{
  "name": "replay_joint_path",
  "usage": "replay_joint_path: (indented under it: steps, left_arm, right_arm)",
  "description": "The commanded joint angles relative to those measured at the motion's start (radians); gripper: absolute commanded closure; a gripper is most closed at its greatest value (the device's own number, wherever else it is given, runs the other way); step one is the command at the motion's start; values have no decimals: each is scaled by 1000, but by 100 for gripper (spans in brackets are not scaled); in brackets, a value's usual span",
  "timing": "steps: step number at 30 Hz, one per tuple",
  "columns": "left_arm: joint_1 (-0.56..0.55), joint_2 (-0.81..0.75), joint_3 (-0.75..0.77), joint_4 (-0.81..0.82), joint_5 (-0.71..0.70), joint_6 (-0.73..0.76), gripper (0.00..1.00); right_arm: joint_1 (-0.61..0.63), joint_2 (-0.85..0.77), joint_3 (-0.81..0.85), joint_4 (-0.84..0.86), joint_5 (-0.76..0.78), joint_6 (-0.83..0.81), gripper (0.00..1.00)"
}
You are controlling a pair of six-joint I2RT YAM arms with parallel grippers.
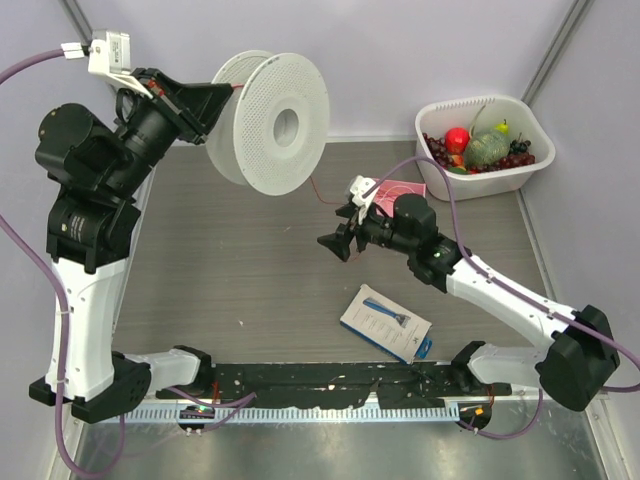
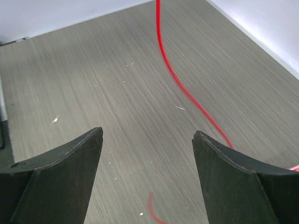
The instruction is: Wrap the cables
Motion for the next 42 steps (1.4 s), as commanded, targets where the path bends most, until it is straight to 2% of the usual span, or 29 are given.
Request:
replay_joint_path:
  steps: [1, 4, 6, 8, 12, 14, 17, 21, 28, 29, 31, 32, 33, 34, 35, 36, 38, 40, 42]
  left_arm:
    - [2, -28, 19, 187, 27, -86, 100]
    - [2, -25, 22, 198, 37, -109, 100]
    - [2, -23, 20, 209, 43, -112, 100]
    - [2, -23, 23, 216, 40, -115, 100]
    - [2, -17, 39, 212, 31, -117, 100]
    - [2, -17, 39, 215, 26, -118, 100]
    - [2, -17, 39, 219, 24, -117, 100]
    - [2, -23, 20, 232, 26, -117, 100]
    - [2, -32, -16, 261, 28, -130, 100]
    - [2, -34, -16, 261, 26, -135, 100]
    - [2, -34, -15, 264, 23, -133, 100]
    - [2, -37, -15, 266, 18, -132, 100]
    - [2, -35, -15, 266, 12, -130, 100]
    - [2, -37, -12, 266, -3, -123, 100]
    - [2, -37, -12, 263, -23, -112, 100]
    - [2, -34, -7, 253, -46, -100, 100]
    - [2, -26, 10, 224, -106, -71, 100]
    - [2, -22, 4, 212, -147, -55, 100]
    - [2, -23, -12, 219, -161, -51, 100]
  right_arm:
    - [8, 8, -55, 195, 195, 4, 18]
    - [5, 3, -85, 235, 269, -41, 20]
    - [5, 14, -96, 233, 277, -67, 28]
    - [3, 34, -98, 233, 292, -88, 32]
    - [-8, 61, -108, 256, 252, -93, 33]
    - [-9, 75, -98, 259, 239, -64, 31]
    - [-15, 116, -75, 261, 197, -3, 23]
    - [-15, 178, -43, 299, 162, 92, 17]
    - [-18, 287, 0, 362, 117, 236, 16]
    - [-22, 293, 6, 361, 101, 238, 18]
    - [-25, 302, 11, 362, 88, 244, 30]
    - [-26, 308, 11, 361, 78, 244, 54]
    - [-28, 307, 7, 351, 71, 241, 63]
    - [-28, 304, 2, 333, 71, 238, 78]
    - [-29, 301, -15, 321, 68, 238, 84]
    - [-32, 289, -24, 293, 70, 241, 88]
    - [-35, 269, -56, 253, 53, 246, 88]
    - [-37, 238, -101, 255, 54, 249, 83]
    - [-37, 221, -121, 258, 53, 252, 87]
